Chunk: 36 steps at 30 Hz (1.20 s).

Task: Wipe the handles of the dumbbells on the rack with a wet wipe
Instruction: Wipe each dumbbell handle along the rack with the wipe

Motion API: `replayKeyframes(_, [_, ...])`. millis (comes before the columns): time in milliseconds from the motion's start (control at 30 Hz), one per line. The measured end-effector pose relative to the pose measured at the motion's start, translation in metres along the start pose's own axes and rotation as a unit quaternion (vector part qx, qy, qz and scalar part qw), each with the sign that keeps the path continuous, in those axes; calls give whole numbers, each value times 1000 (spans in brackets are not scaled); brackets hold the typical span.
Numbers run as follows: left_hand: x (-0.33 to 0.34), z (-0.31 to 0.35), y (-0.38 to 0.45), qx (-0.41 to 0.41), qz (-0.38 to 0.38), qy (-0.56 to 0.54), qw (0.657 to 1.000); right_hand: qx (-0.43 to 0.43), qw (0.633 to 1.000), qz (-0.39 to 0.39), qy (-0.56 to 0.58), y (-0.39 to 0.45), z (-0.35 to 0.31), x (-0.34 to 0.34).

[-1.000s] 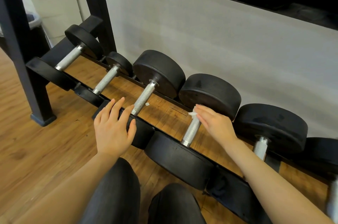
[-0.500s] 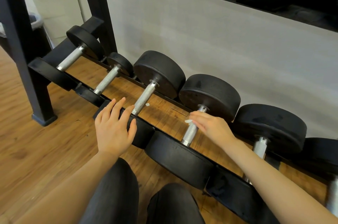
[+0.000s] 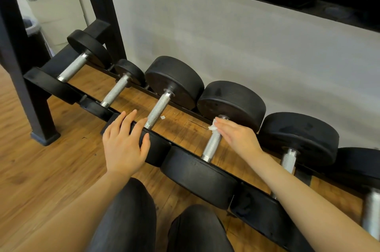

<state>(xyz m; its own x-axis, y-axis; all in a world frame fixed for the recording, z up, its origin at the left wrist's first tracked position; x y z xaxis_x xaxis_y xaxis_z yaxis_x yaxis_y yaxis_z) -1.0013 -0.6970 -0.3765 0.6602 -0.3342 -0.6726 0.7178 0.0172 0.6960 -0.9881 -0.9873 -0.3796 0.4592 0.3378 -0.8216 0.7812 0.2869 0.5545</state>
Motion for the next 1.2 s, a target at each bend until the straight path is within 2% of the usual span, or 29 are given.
replayKeyframes(100, [0, 0, 0, -1, 0, 0, 1000, -6, 999, -18, 28, -9, -10, 5])
replayKeyframes(300, [-1, 1, 0, -8, -3, 0, 1000, 77, 995, 32, 50, 3, 6, -5])
replayKeyframes(467, [0, 0, -1, -7, -4, 2, 1000, 118, 989, 1, 89, -7, 3, 4])
replayKeyframes(567, [-1, 1, 0, -5, -3, -1, 1000, 136, 988, 21, 76, -4, 5, 1])
replayKeyframes(933, [-3, 1, 1, 0, 1, -5, 1000, 65, 993, 94, -4, -5, -6, -20])
replayKeyframes(1100, [-1, 1, 1, -3, -6, -5, 1000, -40, 989, 86, -110, -1, -14, -22])
replayKeyframes(1200, [-1, 1, 0, -1, -4, -4, 1000, -58, 989, 87, -108, -6, -16, -22])
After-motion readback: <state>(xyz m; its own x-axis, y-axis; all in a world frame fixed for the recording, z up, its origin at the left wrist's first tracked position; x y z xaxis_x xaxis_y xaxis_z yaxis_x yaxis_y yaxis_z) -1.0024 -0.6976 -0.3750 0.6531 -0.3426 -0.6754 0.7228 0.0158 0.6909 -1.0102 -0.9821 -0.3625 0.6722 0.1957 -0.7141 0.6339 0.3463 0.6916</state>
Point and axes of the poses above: each hand's wrist, its own y-axis towards the middle knuckle, its own x-axis out of the palm, z = x × y, the point moved 9 cm from there along y, towards the middle knuckle, and after that the axes turned 12 degrees about z, right-handed, at the moved point
